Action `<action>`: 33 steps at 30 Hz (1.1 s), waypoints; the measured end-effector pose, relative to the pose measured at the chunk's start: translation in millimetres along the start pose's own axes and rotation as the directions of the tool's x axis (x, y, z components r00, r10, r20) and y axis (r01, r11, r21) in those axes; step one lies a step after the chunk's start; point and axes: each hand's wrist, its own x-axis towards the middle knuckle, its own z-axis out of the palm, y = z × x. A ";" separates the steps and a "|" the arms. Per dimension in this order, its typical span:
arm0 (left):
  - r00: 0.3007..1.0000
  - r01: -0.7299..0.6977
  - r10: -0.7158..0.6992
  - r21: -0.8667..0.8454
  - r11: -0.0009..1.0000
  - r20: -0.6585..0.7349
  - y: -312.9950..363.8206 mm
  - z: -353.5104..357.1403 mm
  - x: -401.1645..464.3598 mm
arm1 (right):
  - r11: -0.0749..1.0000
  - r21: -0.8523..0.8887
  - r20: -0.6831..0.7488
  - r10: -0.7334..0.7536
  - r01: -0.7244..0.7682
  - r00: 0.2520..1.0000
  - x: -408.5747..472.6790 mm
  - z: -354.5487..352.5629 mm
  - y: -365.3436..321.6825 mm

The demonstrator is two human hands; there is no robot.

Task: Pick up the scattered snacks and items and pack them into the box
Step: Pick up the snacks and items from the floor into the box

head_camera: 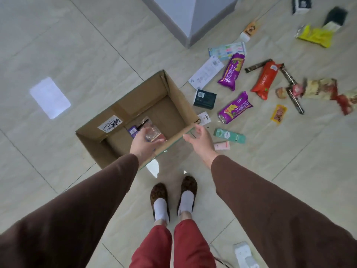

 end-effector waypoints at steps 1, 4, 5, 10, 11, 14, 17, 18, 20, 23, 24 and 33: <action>1.000 -0.019 0.018 0.032 0.999 0.021 11.6 11.9 -4.5 | 1.000 0.003 -0.027 0.013 -0.012 1.000 -6.1 -16.9 7.2; 0.994 -0.095 0.086 0.129 0.987 0.073 47.9 52.3 -17.6 | 0.998 0.037 -0.103 0.047 -0.043 0.994 -18.5 -68.7 31.1; 0.989 -0.124 0.109 0.160 0.979 0.099 59.5 67.9 -21.6 | 0.997 0.054 -0.135 0.058 -0.051 0.989 -22.0 -87.0 40.5; 0.961 -0.229 0.178 0.255 0.939 0.210 119.9 153.6 -50.6 | 0.982 0.170 -0.261 0.124 -0.081 0.957 -32.4 -178.7 89.8; 0.955 -0.250 0.193 0.264 0.932 0.224 130.4 173.1 -55.6 | 0.977 0.198 -0.275 0.135 -0.082 0.952 -33.5 -197.6 99.1; 0.947 -0.254 0.177 0.288 0.923 0.267 165.6 233.7 -67.5 | 0.961 0.267 -0.297 0.155 -0.074 0.942 -29.5 -257.4 125.7; 0.941 -0.276 0.184 0.329 0.903 0.285 203.7 294.5 -74.6 | 0.949 0.306 -0.309 0.177 -0.079 0.934 -20.4 -320.1 150.6; 0.939 -0.287 0.192 0.342 0.895 0.287 215.5 314.5 -75.9 | 0.946 0.316 -0.319 0.181 -0.076 0.930 -17.1 -340.7 159.8; 0.935 -0.305 0.207 0.356 0.883 0.288 236.5 351.2 -78.3 | 0.943 0.325 -0.328 0.186 -0.075 0.926 -11.6 -380.6 173.9; 0.918 -0.351 0.242 0.360 0.864 0.313 275.7 402.7 -75.4 | 0.934 0.347 -0.322 0.199 -0.080 0.926 0.6 -440.8 184.9; 0.915 -0.356 0.244 0.358 0.863 0.321 288.9 418.3 -72.2 | 0.933 0.351 -0.333 0.203 -0.078 0.921 6.0 -459.8 187.5; 0.883 -0.407 0.251 0.381 0.830 0.395 409.5 547.5 -44.1 | 0.895 0.439 -0.394 0.273 -0.081 0.878 70.0 -626.8 200.1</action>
